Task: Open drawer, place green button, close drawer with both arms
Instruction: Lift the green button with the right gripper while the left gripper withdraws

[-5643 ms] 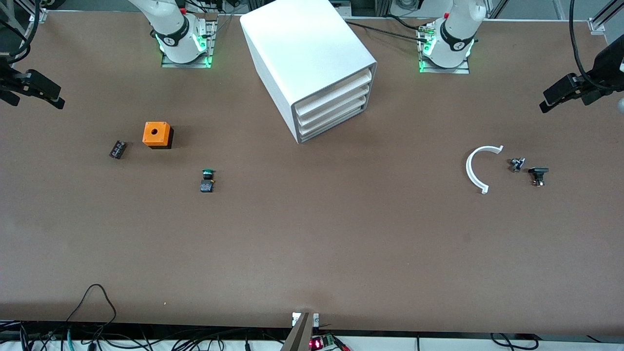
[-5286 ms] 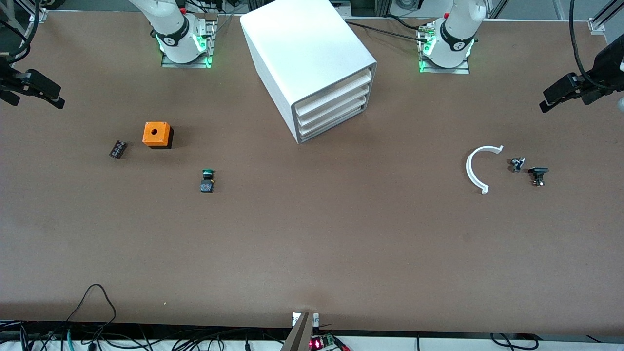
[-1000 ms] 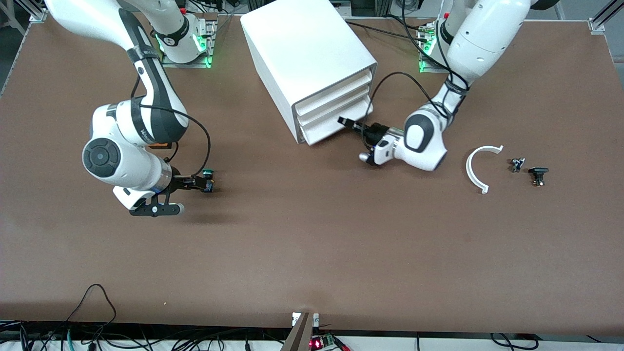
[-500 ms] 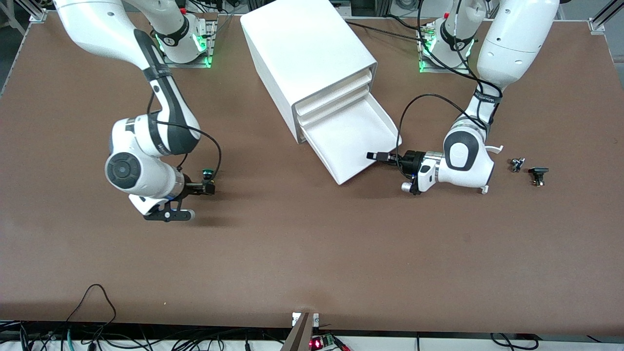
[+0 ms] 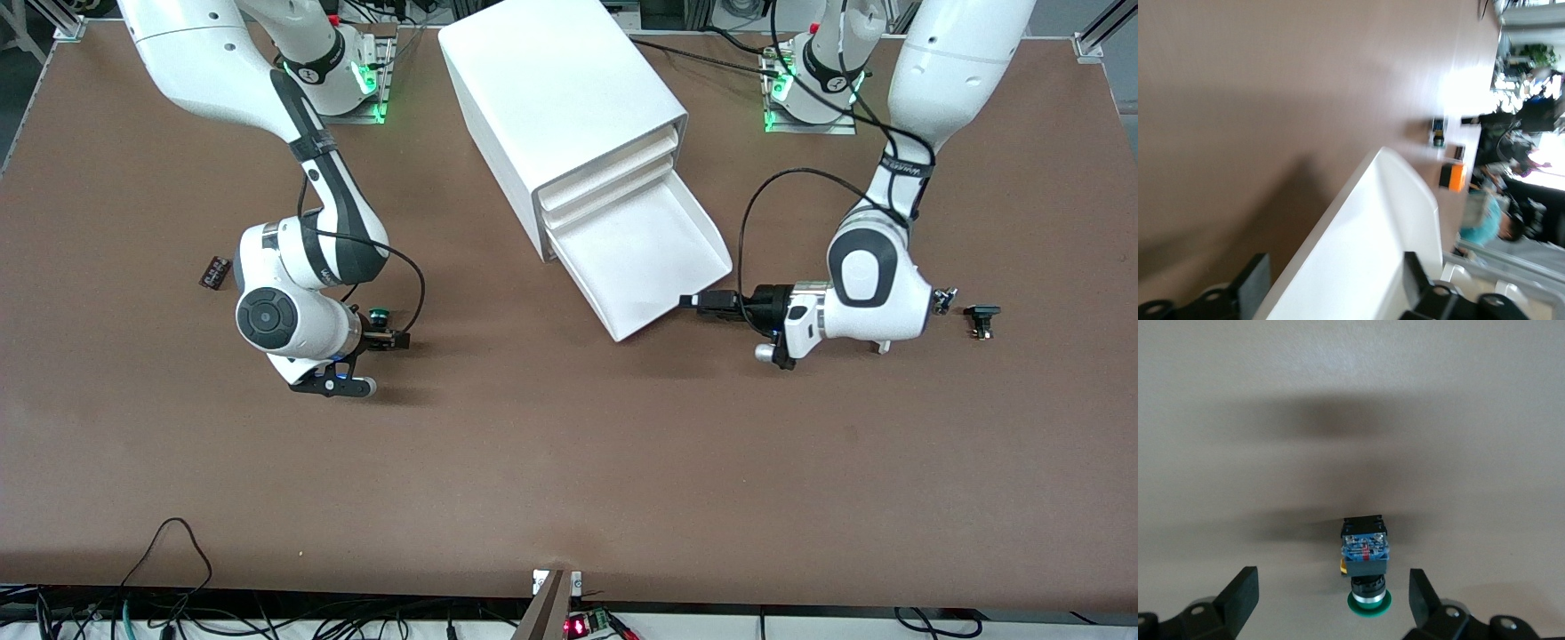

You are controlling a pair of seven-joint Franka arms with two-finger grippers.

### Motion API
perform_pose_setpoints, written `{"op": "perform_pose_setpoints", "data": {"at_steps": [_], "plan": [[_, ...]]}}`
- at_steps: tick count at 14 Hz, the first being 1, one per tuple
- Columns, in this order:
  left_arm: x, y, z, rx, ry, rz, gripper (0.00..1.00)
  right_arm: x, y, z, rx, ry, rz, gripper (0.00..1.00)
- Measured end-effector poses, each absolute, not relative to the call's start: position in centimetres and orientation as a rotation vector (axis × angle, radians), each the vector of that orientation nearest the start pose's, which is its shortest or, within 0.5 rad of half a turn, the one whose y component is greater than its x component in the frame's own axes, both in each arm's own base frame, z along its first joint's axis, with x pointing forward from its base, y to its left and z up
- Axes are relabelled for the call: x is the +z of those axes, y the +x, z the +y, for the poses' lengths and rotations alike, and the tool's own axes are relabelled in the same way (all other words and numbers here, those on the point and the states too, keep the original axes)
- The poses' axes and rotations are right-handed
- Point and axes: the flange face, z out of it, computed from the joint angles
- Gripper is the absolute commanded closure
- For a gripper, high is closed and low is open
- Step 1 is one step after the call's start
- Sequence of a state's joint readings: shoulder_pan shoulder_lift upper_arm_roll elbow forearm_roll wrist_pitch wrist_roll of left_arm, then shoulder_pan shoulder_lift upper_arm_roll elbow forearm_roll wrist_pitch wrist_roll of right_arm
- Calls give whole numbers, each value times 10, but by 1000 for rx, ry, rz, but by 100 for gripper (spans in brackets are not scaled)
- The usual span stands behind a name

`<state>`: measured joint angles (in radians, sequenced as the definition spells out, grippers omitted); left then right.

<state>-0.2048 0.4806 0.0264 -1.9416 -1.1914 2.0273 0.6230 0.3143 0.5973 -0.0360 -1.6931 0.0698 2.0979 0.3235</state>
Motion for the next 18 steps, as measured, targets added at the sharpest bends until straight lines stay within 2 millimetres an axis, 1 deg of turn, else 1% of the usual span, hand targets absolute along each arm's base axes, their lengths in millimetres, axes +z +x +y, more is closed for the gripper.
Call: {"op": "perform_pose_setpoints", "data": {"at_steps": [1,2,3,5,6,7,9,10,12,14,15,16,17,18], "plan": [[254,587,-151,-76,2210,-12,0,229,626,183,300,-3147,133,0],[277,590,-137,0,2245,3,0,224,623,182,292,-3147,135,0],[295,589,-120,67,2270,29,0,219,621,181,287,-3147,137,0],[319,583,-91,153,2289,72,0,211,616,179,268,-3149,135,0],[332,580,-83,187,2301,64,0,207,614,178,255,-3155,125,0],[346,579,-77,217,2336,23,0,203,612,177,243,-3162,114,0],[380,577,-55,270,2469,-133,0,197,607,175,227,-3184,75,0],[400,574,-44,287,2530,-218,0,196,604,175,225,-3191,59,0],[451,568,-25,258,2635,-393,0,194,598,178,226,-3195,37,0],[513,565,-13,177,2758,-476,0,194,591,179,205,-3191,30,0],[543,562,-12,125,2826,-466,0,193,587,178,196,-3189,27,0],[569,558,-15,73,2887,-436,0,191,584,177,190,-3191,16,0],[588,553,-21,25,2936,-407,0,190,582,177,183,-3193,-4,0],[602,549,-28,-16,2975,-384,0,189,580,176,173,-3193,-24,0]]}}
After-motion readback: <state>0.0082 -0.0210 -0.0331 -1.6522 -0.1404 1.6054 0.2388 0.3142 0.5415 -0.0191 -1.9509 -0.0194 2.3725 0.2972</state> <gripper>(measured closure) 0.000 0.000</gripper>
